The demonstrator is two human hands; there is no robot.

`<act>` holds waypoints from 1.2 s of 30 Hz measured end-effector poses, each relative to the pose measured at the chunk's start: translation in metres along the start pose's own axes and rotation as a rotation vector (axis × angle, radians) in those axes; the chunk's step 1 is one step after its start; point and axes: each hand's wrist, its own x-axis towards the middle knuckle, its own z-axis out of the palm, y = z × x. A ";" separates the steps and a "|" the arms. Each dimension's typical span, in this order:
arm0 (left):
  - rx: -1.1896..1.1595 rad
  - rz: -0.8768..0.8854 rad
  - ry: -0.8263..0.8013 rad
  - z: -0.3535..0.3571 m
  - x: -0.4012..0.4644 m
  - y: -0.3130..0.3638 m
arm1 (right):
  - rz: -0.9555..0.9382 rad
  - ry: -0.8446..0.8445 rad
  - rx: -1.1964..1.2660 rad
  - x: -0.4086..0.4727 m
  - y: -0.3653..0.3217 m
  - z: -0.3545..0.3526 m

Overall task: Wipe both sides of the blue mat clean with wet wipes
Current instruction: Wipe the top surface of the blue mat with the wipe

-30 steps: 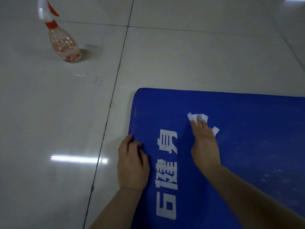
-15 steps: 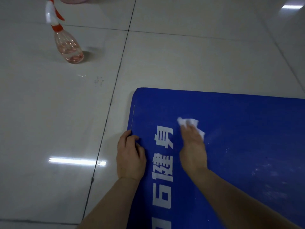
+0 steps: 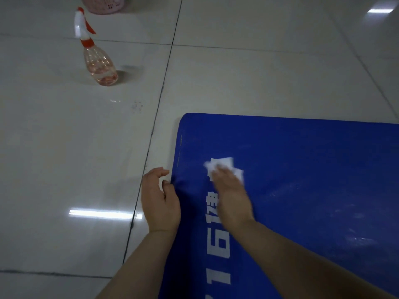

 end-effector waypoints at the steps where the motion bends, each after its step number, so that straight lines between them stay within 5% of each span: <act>1: -0.004 -0.016 -0.007 -0.002 -0.003 -0.002 | 0.110 0.022 -0.063 -0.008 0.013 -0.006; 4: 0.000 -0.020 -0.010 -0.007 -0.007 -0.005 | 0.252 -0.018 -0.284 -0.014 0.012 -0.005; 10: 0.000 -0.082 -0.030 -0.011 -0.003 -0.001 | -0.262 0.102 -0.262 -0.006 -0.059 0.069; 13: -0.005 -0.096 -0.056 -0.011 -0.004 -0.001 | -0.165 -0.105 -0.207 -0.013 -0.059 0.048; 16: -0.021 -0.083 -0.053 -0.013 -0.007 -0.006 | -0.094 0.001 -0.383 -0.029 -0.011 0.023; 21: -0.024 -0.090 -0.080 -0.009 -0.010 -0.008 | 0.312 0.109 -0.163 -0.049 0.008 0.000; 30: -0.009 -0.130 -0.122 0.000 -0.007 0.002 | -0.174 -0.140 -0.019 -0.021 -0.065 0.052; 36: -0.029 -0.143 -0.121 -0.001 -0.010 -0.006 | -0.047 -0.005 -0.308 -0.034 0.001 0.023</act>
